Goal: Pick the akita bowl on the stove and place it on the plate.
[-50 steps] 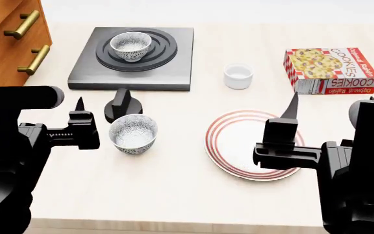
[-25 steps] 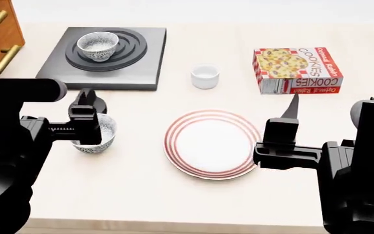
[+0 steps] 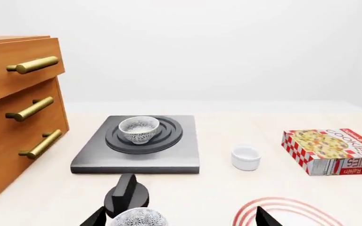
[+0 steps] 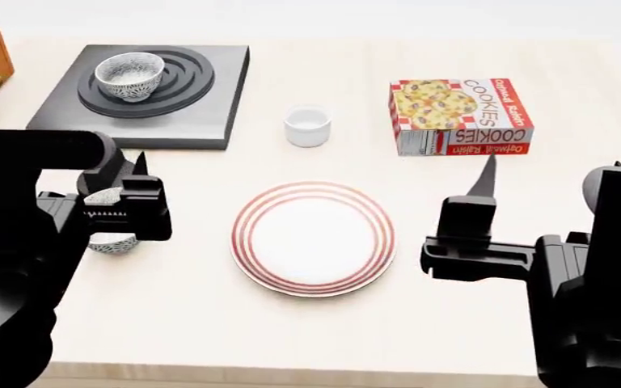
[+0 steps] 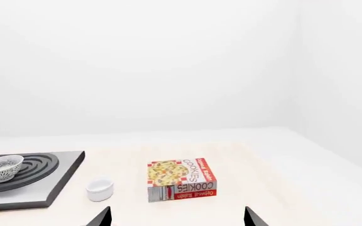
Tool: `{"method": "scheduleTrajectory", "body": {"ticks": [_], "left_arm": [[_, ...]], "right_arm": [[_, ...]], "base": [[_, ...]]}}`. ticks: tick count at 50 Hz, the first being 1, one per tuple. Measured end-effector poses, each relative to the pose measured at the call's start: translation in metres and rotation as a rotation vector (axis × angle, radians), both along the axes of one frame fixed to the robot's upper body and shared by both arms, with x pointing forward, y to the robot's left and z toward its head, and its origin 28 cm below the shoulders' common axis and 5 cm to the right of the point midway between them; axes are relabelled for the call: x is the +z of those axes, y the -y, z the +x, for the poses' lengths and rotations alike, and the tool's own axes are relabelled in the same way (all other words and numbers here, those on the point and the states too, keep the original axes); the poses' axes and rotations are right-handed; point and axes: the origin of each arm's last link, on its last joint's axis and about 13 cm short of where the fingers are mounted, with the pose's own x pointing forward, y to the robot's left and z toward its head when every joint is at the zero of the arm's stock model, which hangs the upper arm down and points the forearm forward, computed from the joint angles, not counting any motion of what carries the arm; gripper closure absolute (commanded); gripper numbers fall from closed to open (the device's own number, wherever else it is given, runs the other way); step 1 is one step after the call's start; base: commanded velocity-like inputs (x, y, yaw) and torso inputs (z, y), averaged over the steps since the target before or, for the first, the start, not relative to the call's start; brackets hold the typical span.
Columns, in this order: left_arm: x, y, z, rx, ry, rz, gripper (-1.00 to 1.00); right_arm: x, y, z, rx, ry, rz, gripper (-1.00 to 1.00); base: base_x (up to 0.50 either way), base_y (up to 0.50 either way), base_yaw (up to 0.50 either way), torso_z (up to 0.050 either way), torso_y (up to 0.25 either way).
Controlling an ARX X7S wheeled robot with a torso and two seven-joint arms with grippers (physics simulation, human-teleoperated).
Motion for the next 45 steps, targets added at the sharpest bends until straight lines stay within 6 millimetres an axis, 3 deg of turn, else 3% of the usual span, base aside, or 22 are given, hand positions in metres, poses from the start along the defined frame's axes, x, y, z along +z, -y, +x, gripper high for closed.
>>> {"method": "scheduleTrajectory", "body": {"ticks": [45], "left_arm": [[0.0004, 0.0007, -0.0014, -0.009, -0.002, 0.009, -1.00]], "right_arm": [[-0.0008, -0.0004, 0.0003, 0.013, -0.002, -0.004, -1.00]], "base": [[0.23, 0.00, 0.00, 0.000, 0.000]]}}
